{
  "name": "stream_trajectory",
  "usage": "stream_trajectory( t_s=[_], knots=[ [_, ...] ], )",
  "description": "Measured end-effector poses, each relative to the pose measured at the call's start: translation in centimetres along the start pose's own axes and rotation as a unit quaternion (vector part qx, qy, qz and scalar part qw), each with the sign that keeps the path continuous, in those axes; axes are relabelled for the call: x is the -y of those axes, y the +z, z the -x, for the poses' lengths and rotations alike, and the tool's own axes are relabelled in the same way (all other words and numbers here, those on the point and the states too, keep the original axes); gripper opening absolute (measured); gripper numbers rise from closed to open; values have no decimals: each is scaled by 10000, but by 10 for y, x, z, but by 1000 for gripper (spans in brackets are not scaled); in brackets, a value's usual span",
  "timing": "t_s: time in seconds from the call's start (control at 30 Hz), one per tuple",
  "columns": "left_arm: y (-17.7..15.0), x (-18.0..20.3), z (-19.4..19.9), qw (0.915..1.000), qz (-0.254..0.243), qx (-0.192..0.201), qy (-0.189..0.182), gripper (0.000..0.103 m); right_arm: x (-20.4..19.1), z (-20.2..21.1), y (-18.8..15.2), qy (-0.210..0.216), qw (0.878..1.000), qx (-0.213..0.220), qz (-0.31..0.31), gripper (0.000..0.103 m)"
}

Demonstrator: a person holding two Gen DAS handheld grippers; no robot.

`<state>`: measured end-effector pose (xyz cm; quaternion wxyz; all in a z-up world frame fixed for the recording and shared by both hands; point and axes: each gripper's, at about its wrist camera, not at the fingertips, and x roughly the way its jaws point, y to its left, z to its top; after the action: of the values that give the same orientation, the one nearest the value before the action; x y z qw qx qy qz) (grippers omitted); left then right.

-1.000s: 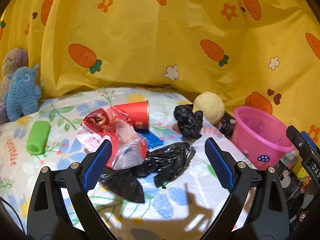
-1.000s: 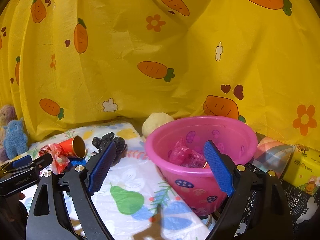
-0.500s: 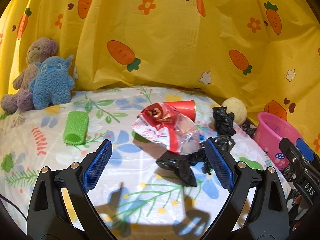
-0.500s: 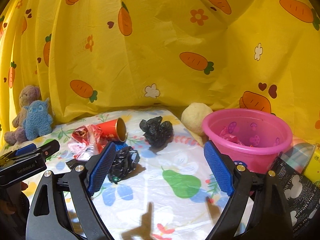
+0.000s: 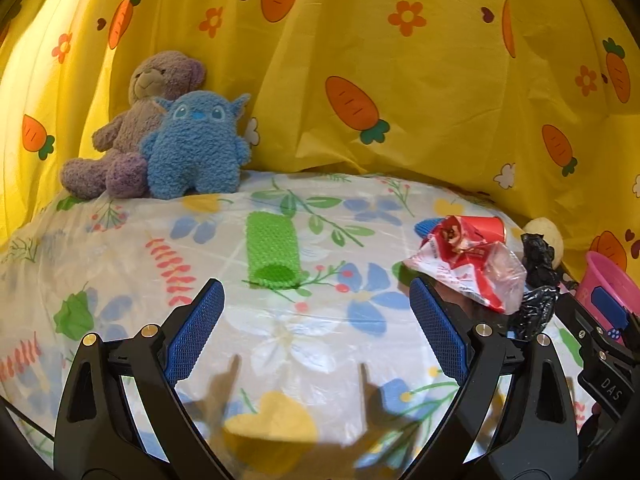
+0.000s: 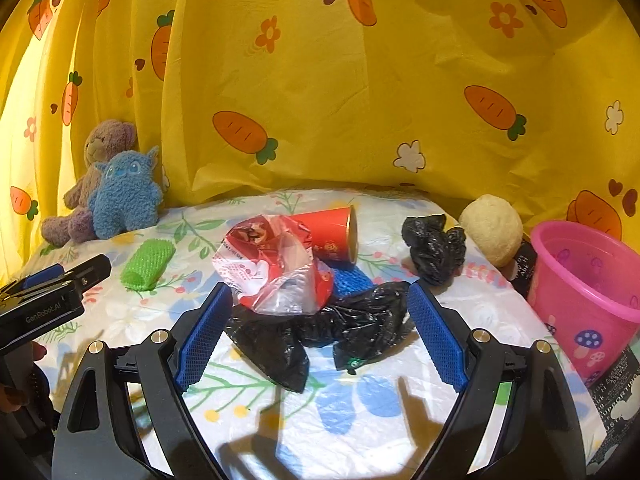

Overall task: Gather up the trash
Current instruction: 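Grasp the red-white wrapper with the right tool while the left tool grasps the green mesh sponge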

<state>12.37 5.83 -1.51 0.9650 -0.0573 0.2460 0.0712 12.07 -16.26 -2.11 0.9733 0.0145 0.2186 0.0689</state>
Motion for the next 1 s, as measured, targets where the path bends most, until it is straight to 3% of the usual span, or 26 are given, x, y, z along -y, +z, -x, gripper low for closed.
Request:
stream_trajectory(
  t_s=[0.4,0.57,0.7,1.0],
  knots=[
    [9,-42,-10,9991,195,12,365,92,-7,-61,9,129,9979,-634,22,65],
    [10,-46,-18,9992,173,-41,366,92,-8,-75,8,250,9958,-878,43,44],
    [10,-45,-26,9992,130,-116,367,92,-12,-74,8,357,9958,-836,138,29],
    [13,-48,-41,9991,65,-280,299,92,-7,-47,19,431,9987,-267,-65,27]
  ],
)
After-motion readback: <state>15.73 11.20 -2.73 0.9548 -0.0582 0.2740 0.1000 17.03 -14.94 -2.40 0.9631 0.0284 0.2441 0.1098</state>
